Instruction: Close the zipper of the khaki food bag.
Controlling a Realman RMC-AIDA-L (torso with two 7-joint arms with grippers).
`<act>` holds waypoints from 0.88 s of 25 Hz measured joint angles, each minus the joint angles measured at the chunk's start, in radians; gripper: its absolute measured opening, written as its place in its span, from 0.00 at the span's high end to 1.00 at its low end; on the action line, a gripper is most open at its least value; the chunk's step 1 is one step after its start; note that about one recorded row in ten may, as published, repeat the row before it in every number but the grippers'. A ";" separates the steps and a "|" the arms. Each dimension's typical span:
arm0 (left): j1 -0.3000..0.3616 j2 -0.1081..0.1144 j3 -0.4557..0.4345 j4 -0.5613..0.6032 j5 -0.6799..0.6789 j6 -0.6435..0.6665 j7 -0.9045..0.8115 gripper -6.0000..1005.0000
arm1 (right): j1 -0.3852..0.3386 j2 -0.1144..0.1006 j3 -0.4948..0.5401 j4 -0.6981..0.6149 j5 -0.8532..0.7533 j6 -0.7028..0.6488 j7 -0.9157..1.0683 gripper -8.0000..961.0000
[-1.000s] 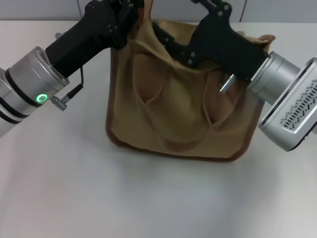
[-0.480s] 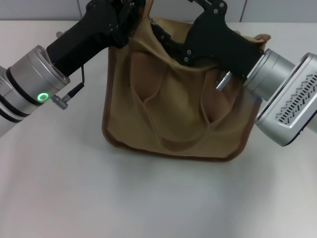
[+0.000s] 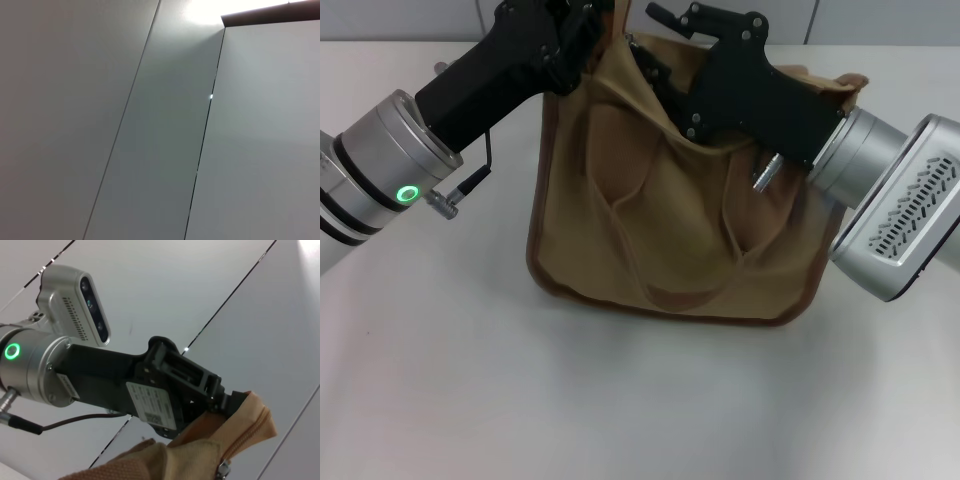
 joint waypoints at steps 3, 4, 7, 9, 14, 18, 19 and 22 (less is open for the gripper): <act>-0.002 0.000 0.000 0.000 0.000 0.000 0.000 0.97 | 0.000 0.000 -0.001 0.000 -0.001 0.002 -0.001 0.51; -0.002 0.000 0.001 0.000 0.000 0.000 0.000 0.97 | 0.000 0.000 -0.001 0.000 -0.001 0.002 -0.001 0.53; -0.003 0.000 0.001 0.000 0.000 -0.001 0.000 0.97 | -0.001 0.000 -0.001 0.000 -0.001 0.002 -0.001 0.61; -0.003 0.000 0.001 0.000 0.000 -0.001 0.000 0.97 | -0.001 0.000 -0.001 0.000 -0.001 0.003 -0.002 0.69; 0.003 0.000 0.001 0.000 0.000 -0.002 0.000 0.97 | -0.005 0.000 -0.001 0.000 -0.001 0.002 -0.003 0.99; 0.024 0.000 -0.006 0.001 0.000 -0.003 0.003 0.97 | -0.016 0.000 0.001 0.000 -0.001 0.002 -0.002 0.99; 0.031 0.000 -0.007 0.002 0.000 -0.003 0.003 0.97 | -0.019 0.000 0.001 -0.001 -0.001 0.001 -0.002 0.99; 0.045 0.001 -0.009 0.004 0.000 -0.003 0.003 0.97 | -0.027 0.000 0.000 -0.002 -0.001 -0.005 -0.002 0.99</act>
